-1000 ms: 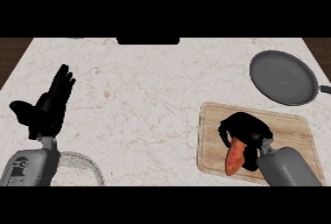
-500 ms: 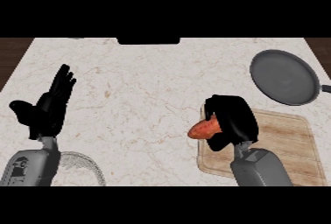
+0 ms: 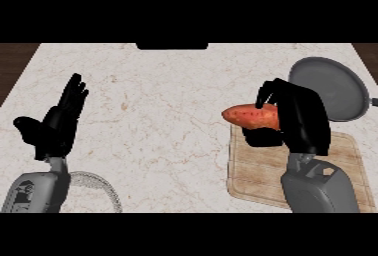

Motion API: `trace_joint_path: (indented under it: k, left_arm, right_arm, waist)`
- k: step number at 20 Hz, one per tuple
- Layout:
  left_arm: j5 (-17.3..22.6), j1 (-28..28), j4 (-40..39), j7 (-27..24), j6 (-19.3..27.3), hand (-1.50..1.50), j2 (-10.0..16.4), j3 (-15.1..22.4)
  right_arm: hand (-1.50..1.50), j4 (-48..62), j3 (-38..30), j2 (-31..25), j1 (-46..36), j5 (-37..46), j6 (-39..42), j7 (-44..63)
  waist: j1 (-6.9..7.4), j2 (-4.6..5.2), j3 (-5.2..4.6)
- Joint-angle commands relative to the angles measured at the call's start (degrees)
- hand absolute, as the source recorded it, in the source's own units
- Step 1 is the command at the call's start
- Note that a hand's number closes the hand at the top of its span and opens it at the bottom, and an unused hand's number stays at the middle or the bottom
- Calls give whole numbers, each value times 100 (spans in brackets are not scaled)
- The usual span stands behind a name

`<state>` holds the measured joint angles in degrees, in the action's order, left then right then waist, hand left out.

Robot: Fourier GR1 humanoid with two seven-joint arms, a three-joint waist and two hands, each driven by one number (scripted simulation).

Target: Pick the sweet potato from the cutting board and place it in the pan

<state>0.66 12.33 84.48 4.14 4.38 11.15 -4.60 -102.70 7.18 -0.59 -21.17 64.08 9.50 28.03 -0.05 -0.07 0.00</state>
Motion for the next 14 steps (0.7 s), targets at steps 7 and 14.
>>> trace_joint_path:
  k: [7, 14]
  left_arm:
    - [138, 183, -142, 0, -122, 0, 37, -165]
    - [97, 146, -184, -144, -197, 0, 8, -104]
  right_arm:
    - [150, 1274, -2303, -826, -831, -1659, -609, -989]
    - [150, 4111, -2996, -1997, -1504, -1482, -1660, -2606]
  waist:
    - [23, 26, 2]
    - [132, 76, 5]
